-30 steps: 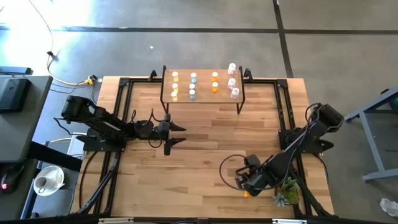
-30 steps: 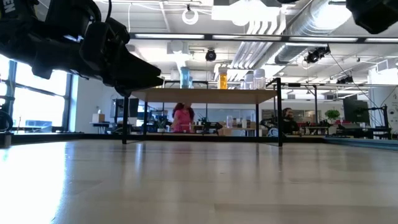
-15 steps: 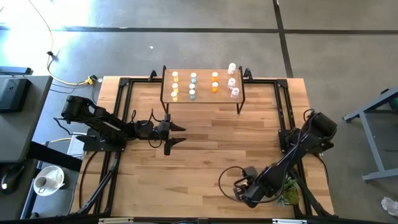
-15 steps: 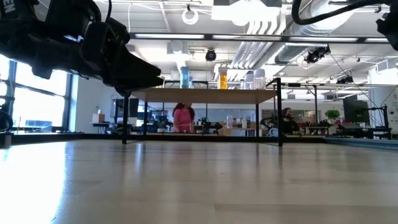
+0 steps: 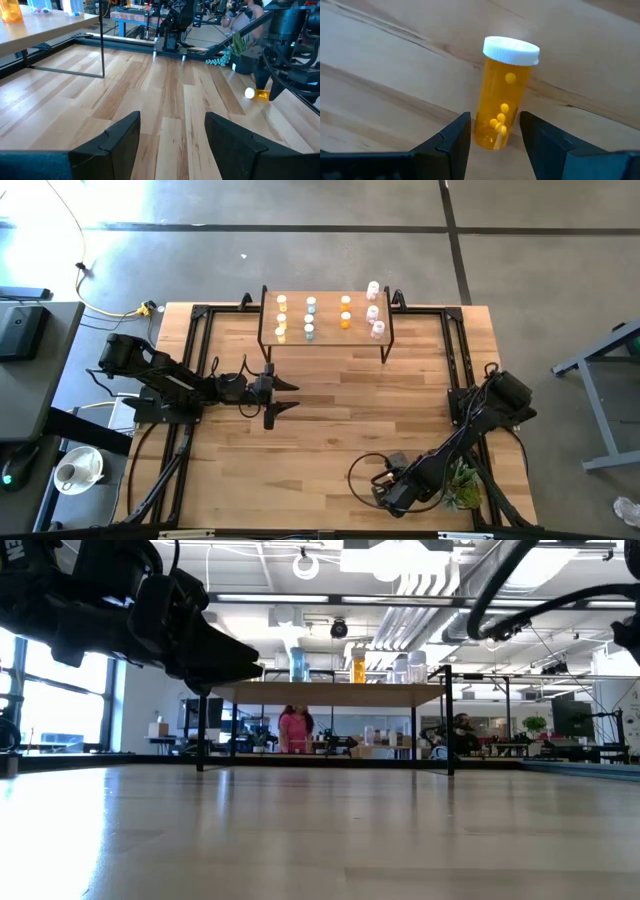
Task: Pick and place medicine bottles onto shelf by color
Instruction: Put the orange pill bottle on the shelf aligned with the other orange pill bottles
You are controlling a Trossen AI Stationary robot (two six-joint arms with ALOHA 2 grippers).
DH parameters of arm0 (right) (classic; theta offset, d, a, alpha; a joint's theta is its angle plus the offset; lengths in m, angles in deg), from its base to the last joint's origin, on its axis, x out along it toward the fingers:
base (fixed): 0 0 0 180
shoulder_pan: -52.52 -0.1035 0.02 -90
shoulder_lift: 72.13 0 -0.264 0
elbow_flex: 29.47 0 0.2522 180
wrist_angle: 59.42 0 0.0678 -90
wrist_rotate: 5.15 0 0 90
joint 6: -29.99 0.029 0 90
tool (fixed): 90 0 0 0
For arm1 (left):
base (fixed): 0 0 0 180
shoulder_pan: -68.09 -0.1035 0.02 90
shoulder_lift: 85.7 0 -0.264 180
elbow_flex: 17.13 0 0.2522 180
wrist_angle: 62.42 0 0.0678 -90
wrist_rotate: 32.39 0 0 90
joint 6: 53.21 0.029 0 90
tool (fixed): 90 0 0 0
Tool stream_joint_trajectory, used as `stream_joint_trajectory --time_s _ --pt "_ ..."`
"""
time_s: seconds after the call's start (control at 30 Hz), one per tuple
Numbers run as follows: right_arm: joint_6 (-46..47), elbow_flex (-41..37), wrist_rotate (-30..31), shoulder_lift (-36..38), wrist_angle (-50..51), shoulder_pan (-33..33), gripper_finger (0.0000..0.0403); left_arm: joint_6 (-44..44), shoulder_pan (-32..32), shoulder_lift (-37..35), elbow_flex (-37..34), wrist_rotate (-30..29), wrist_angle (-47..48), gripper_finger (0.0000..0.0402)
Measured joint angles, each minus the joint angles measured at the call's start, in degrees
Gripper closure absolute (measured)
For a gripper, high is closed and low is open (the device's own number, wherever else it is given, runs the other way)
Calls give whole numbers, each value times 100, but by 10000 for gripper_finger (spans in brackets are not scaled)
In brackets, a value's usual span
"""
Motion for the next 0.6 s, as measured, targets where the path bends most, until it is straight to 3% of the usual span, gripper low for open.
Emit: stream_joint_trajectory --time_s 0.6 --pt "-71 3 -311 -67 164 15 239 -1 1 0 0 0 1 190"
